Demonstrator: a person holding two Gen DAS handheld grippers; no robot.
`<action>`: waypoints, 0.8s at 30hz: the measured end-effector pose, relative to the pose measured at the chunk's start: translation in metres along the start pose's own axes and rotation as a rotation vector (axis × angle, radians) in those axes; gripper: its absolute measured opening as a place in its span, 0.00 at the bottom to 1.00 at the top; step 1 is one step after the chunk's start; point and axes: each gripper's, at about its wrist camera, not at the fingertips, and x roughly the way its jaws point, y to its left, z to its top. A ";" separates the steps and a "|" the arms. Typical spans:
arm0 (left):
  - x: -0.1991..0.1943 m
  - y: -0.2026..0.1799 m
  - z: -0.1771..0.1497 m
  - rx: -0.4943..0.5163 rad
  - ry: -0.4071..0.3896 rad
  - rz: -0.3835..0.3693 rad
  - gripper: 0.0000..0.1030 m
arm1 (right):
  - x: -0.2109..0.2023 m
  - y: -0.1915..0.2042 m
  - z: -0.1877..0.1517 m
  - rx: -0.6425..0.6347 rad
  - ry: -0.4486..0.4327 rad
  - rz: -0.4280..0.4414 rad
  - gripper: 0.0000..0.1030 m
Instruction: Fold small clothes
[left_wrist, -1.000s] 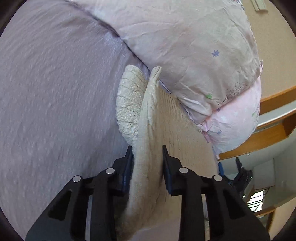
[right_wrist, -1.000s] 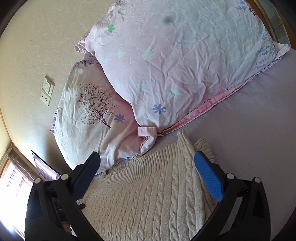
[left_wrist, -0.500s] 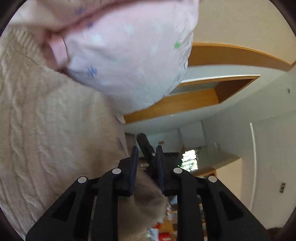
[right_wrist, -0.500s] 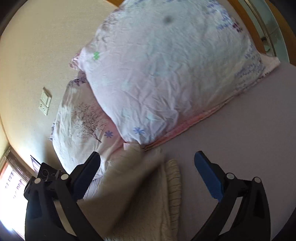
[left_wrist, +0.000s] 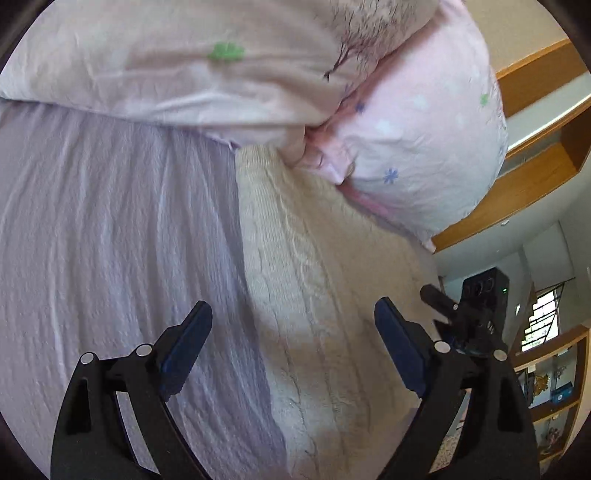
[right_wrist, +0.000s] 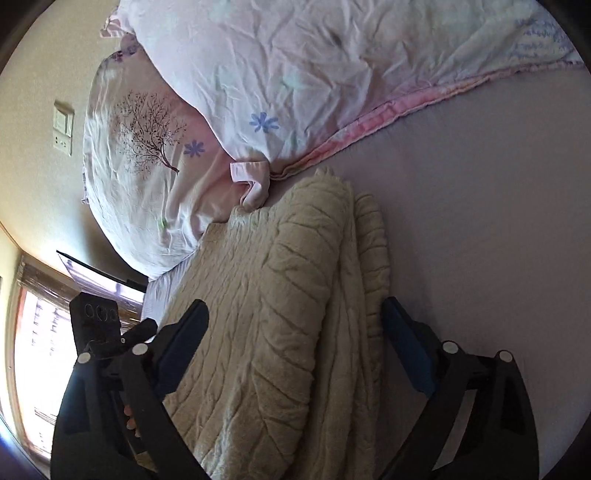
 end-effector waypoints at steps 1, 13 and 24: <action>0.005 -0.002 -0.003 0.016 -0.016 -0.005 0.87 | 0.001 0.001 -0.002 -0.002 0.000 -0.017 0.71; -0.061 0.014 -0.015 0.162 -0.092 0.049 0.49 | 0.032 0.065 -0.015 -0.076 0.016 0.171 0.37; -0.122 0.009 -0.061 0.342 -0.326 0.388 0.88 | 0.032 0.103 -0.036 -0.249 -0.089 -0.078 0.21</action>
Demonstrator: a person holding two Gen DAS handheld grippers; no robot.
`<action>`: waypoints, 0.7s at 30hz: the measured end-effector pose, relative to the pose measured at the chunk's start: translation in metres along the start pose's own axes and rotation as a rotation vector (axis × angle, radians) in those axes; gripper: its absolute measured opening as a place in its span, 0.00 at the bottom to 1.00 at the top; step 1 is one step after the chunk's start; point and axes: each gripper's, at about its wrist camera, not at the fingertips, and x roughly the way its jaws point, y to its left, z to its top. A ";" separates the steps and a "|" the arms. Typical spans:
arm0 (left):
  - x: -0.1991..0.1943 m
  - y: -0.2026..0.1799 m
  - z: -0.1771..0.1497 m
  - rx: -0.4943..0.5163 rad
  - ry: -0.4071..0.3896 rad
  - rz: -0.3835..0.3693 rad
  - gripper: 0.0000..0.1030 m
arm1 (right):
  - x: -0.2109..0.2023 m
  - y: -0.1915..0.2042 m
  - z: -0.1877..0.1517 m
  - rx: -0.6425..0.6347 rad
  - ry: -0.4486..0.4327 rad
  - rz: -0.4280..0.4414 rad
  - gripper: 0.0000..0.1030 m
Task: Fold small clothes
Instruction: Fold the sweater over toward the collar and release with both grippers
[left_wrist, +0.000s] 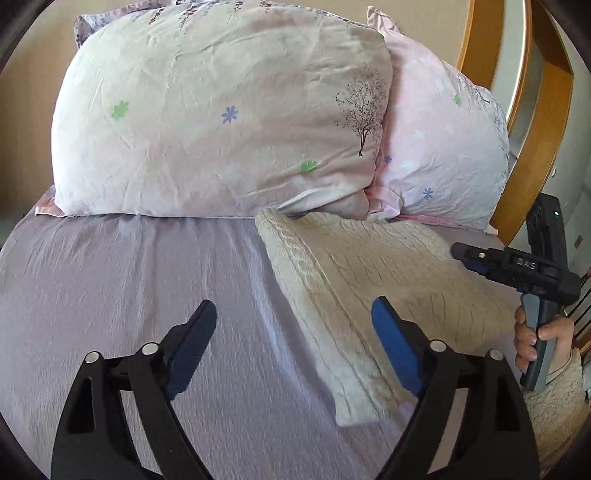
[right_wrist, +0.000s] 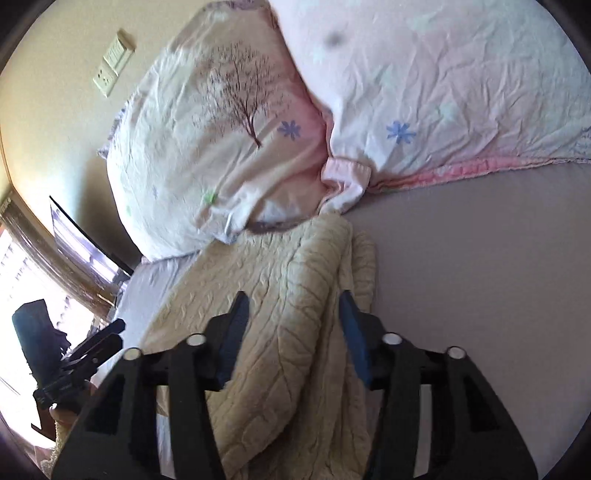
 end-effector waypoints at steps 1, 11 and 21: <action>-0.005 -0.003 -0.004 0.000 0.000 0.016 0.91 | 0.004 -0.003 -0.003 -0.006 0.007 -0.030 0.12; -0.005 -0.031 -0.060 0.032 0.113 0.125 0.99 | -0.047 0.008 -0.031 -0.012 -0.133 -0.193 0.86; 0.025 -0.049 -0.075 0.094 0.210 0.251 0.99 | -0.055 0.053 -0.114 -0.238 0.017 -0.327 0.92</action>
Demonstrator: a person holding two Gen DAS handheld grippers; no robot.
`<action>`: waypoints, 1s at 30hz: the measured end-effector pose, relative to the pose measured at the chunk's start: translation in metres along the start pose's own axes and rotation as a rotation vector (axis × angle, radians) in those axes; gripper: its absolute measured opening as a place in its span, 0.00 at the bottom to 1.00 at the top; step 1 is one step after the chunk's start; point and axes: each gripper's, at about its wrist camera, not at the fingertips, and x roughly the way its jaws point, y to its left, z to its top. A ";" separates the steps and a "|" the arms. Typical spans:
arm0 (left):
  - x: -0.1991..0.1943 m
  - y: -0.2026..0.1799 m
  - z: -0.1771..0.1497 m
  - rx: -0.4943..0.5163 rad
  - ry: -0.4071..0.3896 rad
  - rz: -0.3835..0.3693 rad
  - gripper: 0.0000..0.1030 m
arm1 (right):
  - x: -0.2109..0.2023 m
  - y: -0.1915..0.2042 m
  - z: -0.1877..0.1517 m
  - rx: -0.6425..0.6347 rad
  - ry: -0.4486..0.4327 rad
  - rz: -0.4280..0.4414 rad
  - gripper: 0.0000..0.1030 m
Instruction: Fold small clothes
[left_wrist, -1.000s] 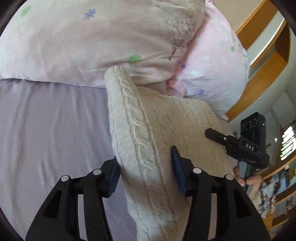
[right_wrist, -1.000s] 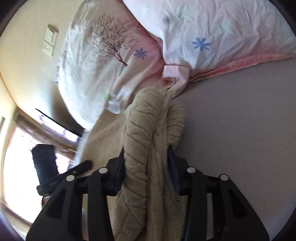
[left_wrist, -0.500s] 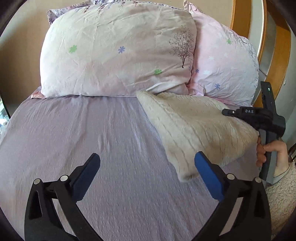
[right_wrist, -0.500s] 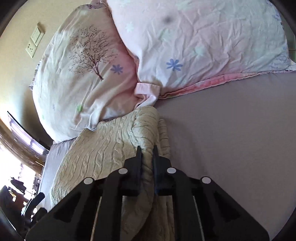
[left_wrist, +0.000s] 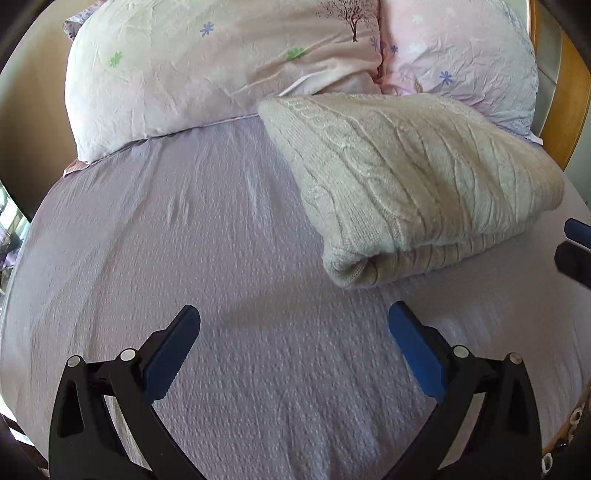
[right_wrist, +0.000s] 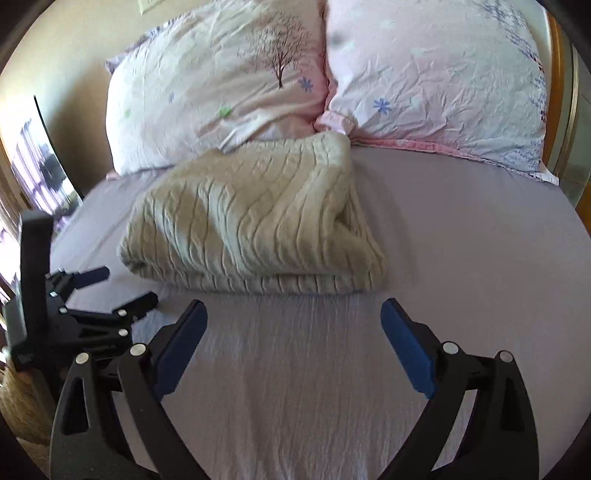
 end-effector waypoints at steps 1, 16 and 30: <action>0.000 -0.001 -0.001 -0.006 -0.004 0.010 0.99 | 0.008 0.006 -0.003 -0.015 0.014 -0.021 0.93; 0.003 0.007 -0.004 -0.064 0.000 -0.006 0.99 | 0.039 0.022 -0.014 0.006 0.087 -0.140 0.98; 0.003 0.006 -0.004 -0.064 -0.001 -0.006 0.99 | 0.038 0.021 -0.015 0.001 0.082 -0.137 0.98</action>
